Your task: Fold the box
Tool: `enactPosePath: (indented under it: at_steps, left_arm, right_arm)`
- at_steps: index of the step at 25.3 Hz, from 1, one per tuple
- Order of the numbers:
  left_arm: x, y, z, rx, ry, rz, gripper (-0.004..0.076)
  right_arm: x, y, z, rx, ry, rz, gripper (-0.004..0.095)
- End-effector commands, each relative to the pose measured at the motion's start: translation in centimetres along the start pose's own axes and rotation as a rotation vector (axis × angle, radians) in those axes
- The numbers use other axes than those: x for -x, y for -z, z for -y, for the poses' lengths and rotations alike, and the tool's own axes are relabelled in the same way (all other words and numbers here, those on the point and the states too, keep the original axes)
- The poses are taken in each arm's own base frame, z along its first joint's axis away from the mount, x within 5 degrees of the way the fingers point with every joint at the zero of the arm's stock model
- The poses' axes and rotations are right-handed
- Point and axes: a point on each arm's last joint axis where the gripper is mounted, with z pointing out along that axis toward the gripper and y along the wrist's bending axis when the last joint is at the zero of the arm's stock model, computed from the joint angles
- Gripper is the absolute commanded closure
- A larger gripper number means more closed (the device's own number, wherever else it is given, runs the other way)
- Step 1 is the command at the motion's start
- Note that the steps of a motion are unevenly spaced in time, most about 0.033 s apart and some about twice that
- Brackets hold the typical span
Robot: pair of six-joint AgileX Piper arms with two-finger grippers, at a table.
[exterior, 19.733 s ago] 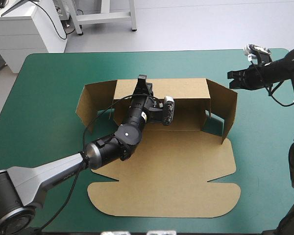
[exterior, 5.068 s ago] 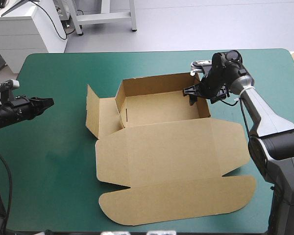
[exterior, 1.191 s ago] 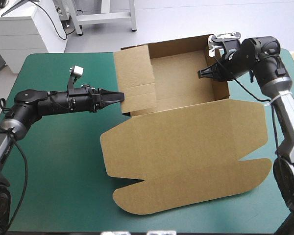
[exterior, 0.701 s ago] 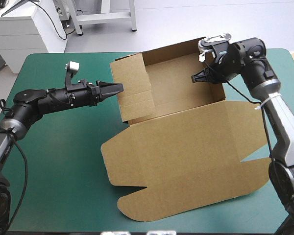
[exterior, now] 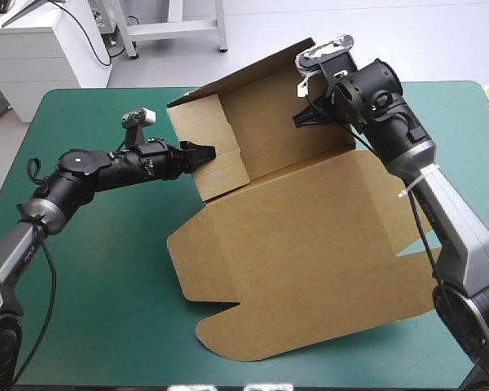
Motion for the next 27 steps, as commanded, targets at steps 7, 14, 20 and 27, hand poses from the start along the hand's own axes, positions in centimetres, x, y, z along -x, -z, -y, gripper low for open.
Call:
enactPosePath:
  at_steps: [7,14,20,27]
  left_arm:
    - [1.4,-1.2,4.1,0.099,0.022,0.267,0.0282]
    - [1.6,-2.4,4.5,0.039,-0.091,0.193,0.0727]
    - [4.1,-1.9,6.3,0.006,-0.105,0.227,0.0731]
    - [6.3,-0.5,7.5,0.159,-0.259,0.09,0.0731]
  right_arm:
    - [1.6,5.0,-0.8,0.051,-0.035,0.187,0.0927]
    - [1.6,5.0,-0.8,0.055,-0.05,0.184,0.0927]
    - [1.0,4.8,-0.7,0.035,-0.059,0.115,0.0927]
    - [0.2,2.5,1.0,-0.046,-0.153,0.008,0.0928]
